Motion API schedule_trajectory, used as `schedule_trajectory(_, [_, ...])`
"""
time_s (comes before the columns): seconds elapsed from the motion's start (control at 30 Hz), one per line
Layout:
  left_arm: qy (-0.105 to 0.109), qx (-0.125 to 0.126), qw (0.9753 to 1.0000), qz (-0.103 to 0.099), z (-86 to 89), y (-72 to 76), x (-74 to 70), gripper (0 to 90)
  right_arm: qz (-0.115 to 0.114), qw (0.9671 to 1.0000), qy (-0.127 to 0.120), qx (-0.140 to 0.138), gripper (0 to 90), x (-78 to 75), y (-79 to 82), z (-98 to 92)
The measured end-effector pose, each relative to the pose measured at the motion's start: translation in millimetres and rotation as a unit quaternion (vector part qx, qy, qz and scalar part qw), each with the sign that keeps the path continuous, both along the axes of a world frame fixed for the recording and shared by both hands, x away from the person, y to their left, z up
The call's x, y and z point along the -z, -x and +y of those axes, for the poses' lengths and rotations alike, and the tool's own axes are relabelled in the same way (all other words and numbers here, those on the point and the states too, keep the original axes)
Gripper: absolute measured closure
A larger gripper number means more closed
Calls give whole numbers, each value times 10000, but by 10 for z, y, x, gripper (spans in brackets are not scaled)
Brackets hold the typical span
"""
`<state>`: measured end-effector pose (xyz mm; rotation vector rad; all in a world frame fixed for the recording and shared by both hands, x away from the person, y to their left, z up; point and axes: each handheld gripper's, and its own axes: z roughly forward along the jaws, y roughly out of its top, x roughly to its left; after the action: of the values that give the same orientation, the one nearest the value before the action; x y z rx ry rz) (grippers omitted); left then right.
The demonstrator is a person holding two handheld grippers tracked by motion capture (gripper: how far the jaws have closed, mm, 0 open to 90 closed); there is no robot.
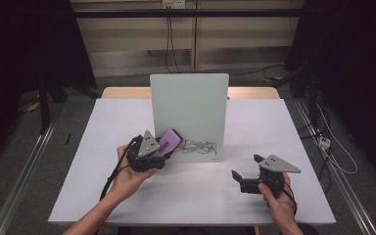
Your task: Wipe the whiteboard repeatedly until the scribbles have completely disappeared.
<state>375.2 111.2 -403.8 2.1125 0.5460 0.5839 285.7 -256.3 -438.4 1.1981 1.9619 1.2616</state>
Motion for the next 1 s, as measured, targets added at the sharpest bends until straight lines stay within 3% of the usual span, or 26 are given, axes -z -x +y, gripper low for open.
schedule_trajectory(0.57, [-59, 7, 10000, 15, -39, 7, 51, 411, 12, 10000, 4, -31, 29, 2, 2, 5])
schedule_trajectory(1.0, [-86, 11, 9998, 195, -90, 6, 69, 412, 17, 10000, 27, -59, 31, 2, 5, 11])
